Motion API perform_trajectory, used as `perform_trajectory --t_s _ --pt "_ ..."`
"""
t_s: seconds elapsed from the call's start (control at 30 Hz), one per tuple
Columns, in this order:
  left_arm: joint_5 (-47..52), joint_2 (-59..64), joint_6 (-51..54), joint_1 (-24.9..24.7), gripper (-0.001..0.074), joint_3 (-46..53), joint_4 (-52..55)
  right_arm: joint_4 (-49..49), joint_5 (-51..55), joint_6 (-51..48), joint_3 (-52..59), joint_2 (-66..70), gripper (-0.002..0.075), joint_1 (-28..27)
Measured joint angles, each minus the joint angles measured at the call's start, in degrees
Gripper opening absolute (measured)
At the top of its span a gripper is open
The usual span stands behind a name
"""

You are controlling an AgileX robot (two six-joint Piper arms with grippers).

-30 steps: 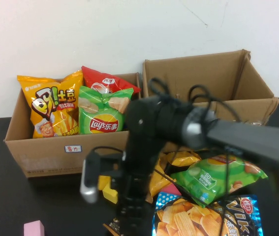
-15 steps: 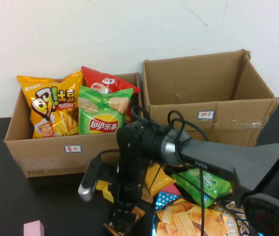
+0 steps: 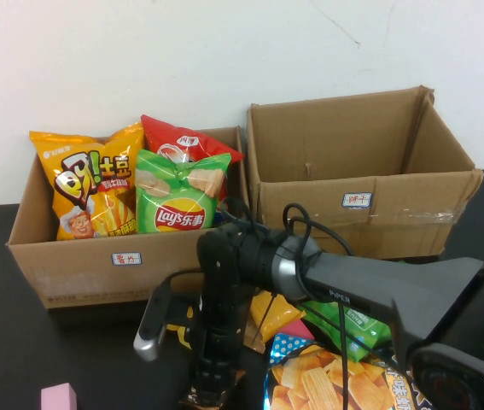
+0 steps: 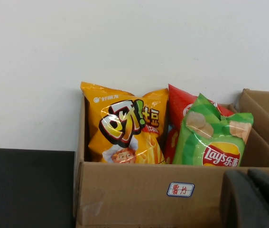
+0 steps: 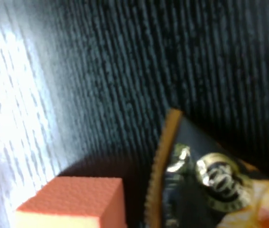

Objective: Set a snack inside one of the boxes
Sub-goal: Pick up the biscuit, then place the biscuit in the biscuit box

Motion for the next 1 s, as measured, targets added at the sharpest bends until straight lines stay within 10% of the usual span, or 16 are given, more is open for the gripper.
perform_trajectory --t_s 0.13,0.7,1.0 --pt "0.00 0.00 0.60 0.00 -0.0001 0.00 0.00 0.00 0.78 0.23 0.00 0.12 0.0255 0.00" --pt "0.00 0.00 0.88 -0.02 -0.0001 0.00 0.00 5.47 5.56 1.29 0.59 -20.53 0.0253 -1.04" --pt "0.00 0.00 0.88 -0.02 -0.0001 0.00 0.00 4.89 -4.61 0.54 0.59 -30.26 0.0253 -15.43"
